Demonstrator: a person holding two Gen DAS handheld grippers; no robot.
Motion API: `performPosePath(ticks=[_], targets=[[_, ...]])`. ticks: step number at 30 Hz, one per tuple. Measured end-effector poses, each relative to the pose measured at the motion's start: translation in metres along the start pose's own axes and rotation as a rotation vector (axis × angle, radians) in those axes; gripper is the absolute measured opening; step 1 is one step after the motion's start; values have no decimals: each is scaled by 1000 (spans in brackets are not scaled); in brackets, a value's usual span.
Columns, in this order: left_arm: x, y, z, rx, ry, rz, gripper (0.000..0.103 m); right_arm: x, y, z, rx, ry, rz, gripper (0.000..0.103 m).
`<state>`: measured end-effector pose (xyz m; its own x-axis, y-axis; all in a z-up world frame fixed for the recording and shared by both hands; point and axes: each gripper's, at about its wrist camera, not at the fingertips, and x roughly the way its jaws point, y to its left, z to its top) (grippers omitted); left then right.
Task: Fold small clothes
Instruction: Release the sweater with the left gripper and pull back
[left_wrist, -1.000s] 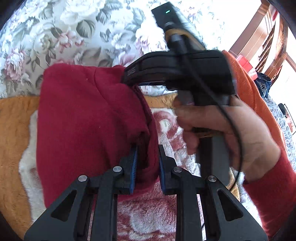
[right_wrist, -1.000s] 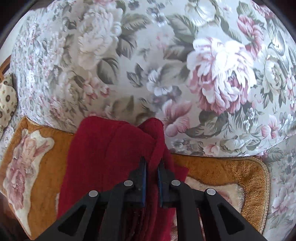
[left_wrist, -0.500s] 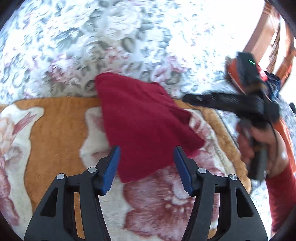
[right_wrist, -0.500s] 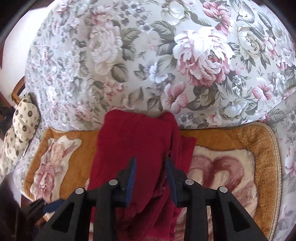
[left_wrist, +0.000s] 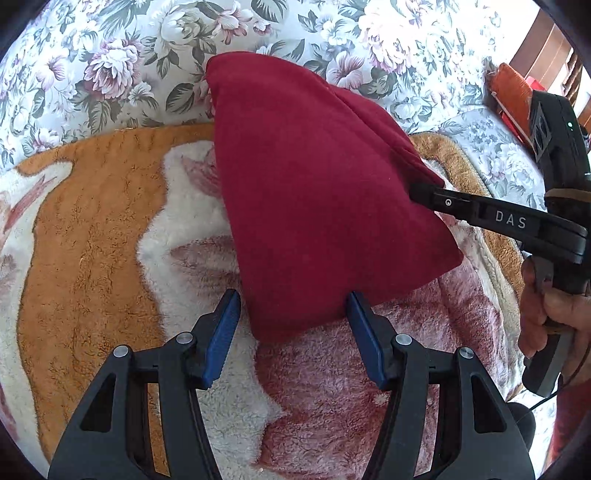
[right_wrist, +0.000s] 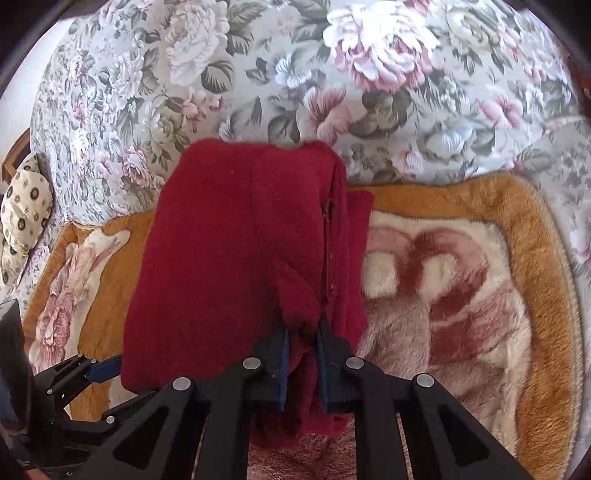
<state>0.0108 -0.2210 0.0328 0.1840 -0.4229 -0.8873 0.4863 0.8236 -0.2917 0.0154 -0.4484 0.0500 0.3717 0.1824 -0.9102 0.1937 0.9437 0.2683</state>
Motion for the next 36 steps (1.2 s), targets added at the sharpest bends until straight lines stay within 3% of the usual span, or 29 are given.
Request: performPosePath(ticks=[3,6,11,14,19,23,27,29,32,36], targets=[[-14,-2,-1,15,8,17,60,-17,-4,-1,34,-15,18,15],[-33,-8,1,47,-35,42,60,-48,0,-1,33,-93,9,18],[-47,-11,13,39,-94,65,60,-70,28,11,-16,-190,97,18],[-40,-4,23,-9,-94,72,60,-52,41,21,-57,-174,65,18],[-9,8,27,-52,-23,81,62,-2,37,12,-84,-58,-7,18],[9,18,20,-107,21,47,77,14,40,0,-139,-67,-41,16],[-4,20,19,-139,31,40,77,1,48,4,-128,-59,-33,16],[-18,18,17,-115,11,65,77,-14,51,2,-115,-79,7,16],[-34,18,12,-119,0,92,77,-26,57,-9,-131,-90,-15,17],[-51,19,1,-175,-3,105,77,1,44,-27,-86,22,-35,17]])
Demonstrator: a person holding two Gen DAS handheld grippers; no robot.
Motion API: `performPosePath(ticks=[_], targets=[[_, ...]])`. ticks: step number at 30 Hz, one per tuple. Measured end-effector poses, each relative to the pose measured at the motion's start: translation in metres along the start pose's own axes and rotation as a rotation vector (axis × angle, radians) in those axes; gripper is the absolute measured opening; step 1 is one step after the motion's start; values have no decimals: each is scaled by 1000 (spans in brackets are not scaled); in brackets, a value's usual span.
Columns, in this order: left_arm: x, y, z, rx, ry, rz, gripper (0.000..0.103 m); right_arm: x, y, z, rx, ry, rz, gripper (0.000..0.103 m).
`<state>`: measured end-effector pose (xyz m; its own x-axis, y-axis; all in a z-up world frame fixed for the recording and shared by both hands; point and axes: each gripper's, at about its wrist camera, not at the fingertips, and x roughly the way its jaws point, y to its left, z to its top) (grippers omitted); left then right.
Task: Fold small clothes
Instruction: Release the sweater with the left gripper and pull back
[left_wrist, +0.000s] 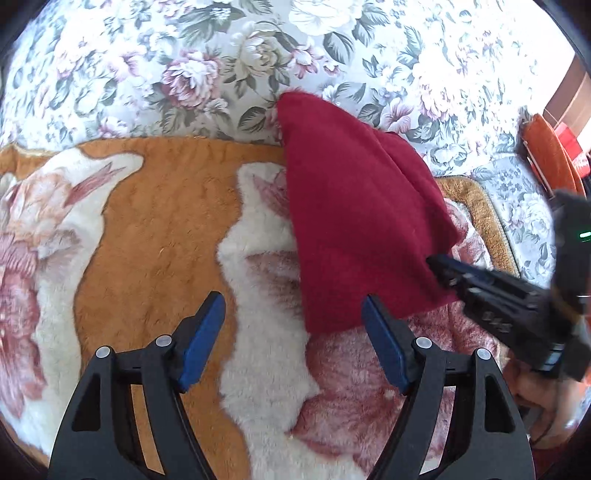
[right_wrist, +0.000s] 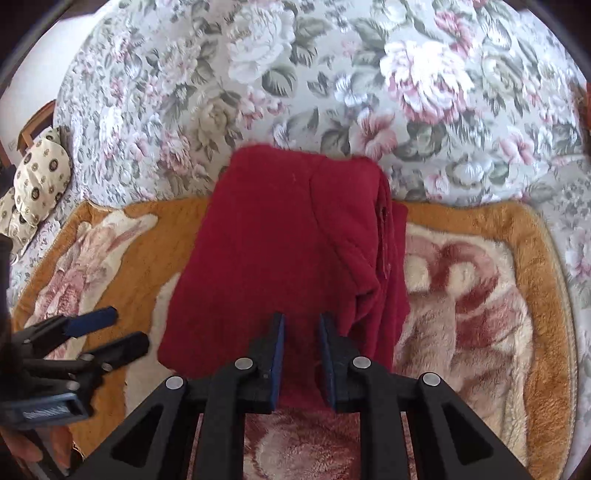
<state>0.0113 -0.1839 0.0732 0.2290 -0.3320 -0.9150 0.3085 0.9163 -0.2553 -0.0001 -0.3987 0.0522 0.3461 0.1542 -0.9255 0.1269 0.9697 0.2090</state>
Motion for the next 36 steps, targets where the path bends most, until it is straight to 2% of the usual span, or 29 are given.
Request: performPosePath(ticks=[7,15,19,27,29,36], targets=[[-33,4,-19,-16,-27,17,77,-31,-1,-2,50,-60,36,18],[-55,2,-25,-5,-56,23,77,-48,2,-14,75,-62,54,18],[-58,-3,-26,0,-52,9,77,-54,2,-17,77,-67,56,20],[-55,-10,-24,6,-36,-14,77,-56,3,-17,92,-69,50,35],[-52,-9,-24,7,-38,-15,80,-56,3,-16,89,-67,48,36],[-38,-10,-21,10,-20,-11,81,-53,1,-16,82,-68,29,38]])
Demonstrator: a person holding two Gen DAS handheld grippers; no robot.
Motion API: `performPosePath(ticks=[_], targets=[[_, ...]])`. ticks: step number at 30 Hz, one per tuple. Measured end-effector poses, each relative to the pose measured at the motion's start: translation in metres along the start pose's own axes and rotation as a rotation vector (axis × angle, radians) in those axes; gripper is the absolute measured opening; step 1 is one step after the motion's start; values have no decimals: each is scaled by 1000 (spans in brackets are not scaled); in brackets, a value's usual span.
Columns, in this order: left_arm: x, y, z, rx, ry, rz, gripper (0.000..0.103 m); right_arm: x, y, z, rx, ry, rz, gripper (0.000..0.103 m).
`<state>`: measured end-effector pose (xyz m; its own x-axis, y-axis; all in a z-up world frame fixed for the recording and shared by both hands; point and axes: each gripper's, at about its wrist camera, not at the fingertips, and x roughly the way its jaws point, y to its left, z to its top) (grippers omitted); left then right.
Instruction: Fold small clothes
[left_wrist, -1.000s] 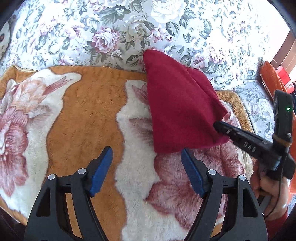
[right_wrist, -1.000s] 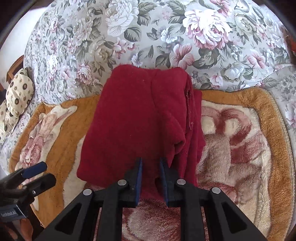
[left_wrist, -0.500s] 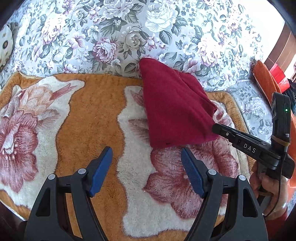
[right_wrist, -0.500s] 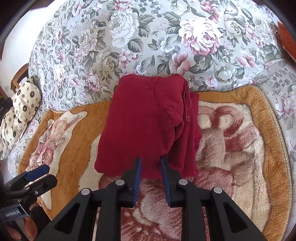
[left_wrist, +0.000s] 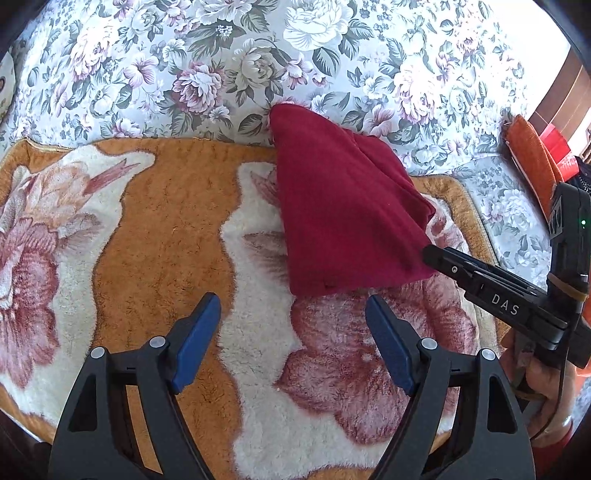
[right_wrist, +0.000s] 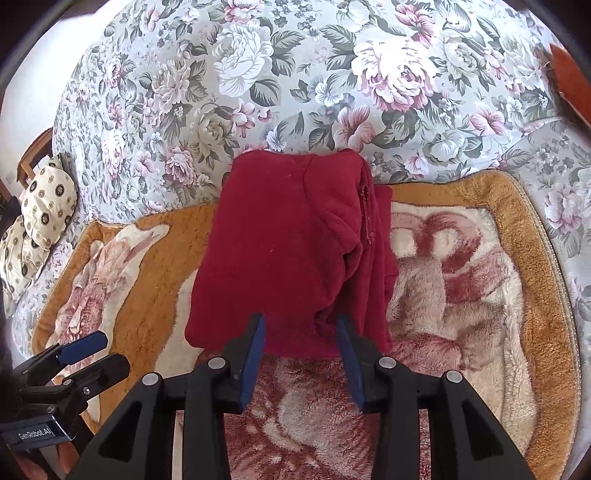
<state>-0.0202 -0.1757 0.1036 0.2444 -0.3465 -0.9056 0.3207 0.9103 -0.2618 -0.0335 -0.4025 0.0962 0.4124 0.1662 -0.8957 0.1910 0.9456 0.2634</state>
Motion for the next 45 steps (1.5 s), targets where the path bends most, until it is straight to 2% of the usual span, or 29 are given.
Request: performPosePath(ticks=[6,11,19,30,34,38,41,45], targets=[[9,-5,4,42,-14,15,81,1,-8,1,16,-8,-28,38],[20,-1,8,58,-43,74,81,2,-15,5,64,-24,-43,41],[44,0,18,74,-31,131,81,7,-9,17,22,-53,-86,42],[67,3,33,61,-20,137,81,35,-25,26,51,-29,-108,42],[73,8,37,34,-10,94,81,50,-37,24,87,-6,-89,46],[70,16,47,-29,-17,-46,81,50,-48,24,116,0,-35,48],[74,19,56,-60,-6,-112,81,40,-58,27,153,-45,27,50],[84,16,67,-67,13,-150,81,43,-67,34,204,-38,73,54]])
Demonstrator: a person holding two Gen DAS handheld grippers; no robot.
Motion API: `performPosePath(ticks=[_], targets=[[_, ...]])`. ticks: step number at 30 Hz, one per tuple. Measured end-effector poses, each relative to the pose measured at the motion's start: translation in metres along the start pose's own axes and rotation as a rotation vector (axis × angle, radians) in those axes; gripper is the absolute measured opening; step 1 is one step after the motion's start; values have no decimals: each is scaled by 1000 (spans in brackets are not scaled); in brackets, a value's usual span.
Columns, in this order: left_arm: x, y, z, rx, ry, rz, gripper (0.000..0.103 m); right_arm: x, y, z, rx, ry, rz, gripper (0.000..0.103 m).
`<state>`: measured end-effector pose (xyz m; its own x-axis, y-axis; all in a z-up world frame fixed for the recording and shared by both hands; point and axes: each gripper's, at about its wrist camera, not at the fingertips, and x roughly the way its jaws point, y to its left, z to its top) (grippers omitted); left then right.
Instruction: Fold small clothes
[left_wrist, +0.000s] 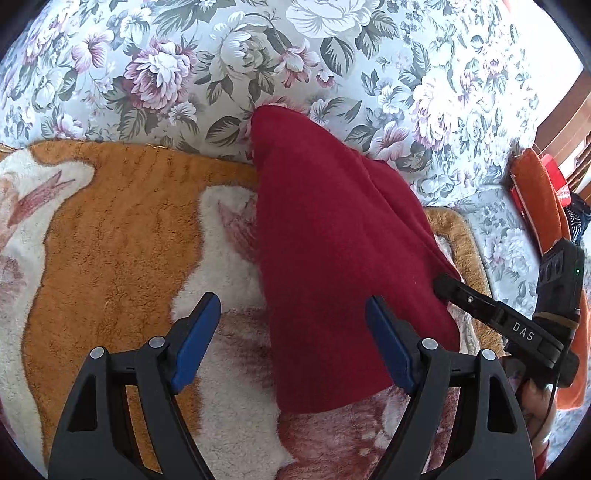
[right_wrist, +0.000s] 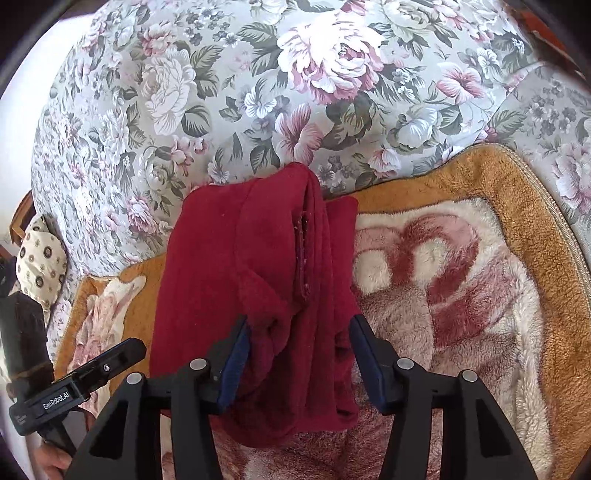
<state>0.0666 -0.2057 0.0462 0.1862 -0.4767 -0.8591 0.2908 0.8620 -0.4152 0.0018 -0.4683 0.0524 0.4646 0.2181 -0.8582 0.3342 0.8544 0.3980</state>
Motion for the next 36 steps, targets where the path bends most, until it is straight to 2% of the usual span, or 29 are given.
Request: performPosePath(ticks=[3,6,10,12,19,20,21,22,24,26,28,32,36], targets=[[10,-3,3,-2,22,-40,81,9,-3,8,27,3,28,57],[22,-7,4,19,34,-35,81,23,-6,15,42,22,28,62],[32,-6,8,23,44,-75,84,38,-19,21,88,40,72,67],[37,-3,11,18,48,-87,86,44,-27,21,118,53,102,75],[63,8,17,-88,95,-184,93,51,-34,19,122,37,182,79],[63,9,16,-116,111,-191,93,51,-34,19,120,33,196,73],[63,8,15,-110,102,-200,92,51,-33,20,119,32,224,60],[63,6,14,-100,100,-222,83,50,-31,20,115,27,217,60],[61,3,13,-83,91,-213,78,46,-24,19,73,21,192,52],[53,1,13,-63,83,-207,66,37,-18,18,63,1,187,48],[37,-2,13,-39,70,-209,59,26,-10,17,49,-15,189,47],[-9,-8,0,13,30,-212,57,-3,14,4,17,-27,221,46],[-62,-4,-35,55,32,-200,57,-34,38,-35,-11,-10,278,46]])
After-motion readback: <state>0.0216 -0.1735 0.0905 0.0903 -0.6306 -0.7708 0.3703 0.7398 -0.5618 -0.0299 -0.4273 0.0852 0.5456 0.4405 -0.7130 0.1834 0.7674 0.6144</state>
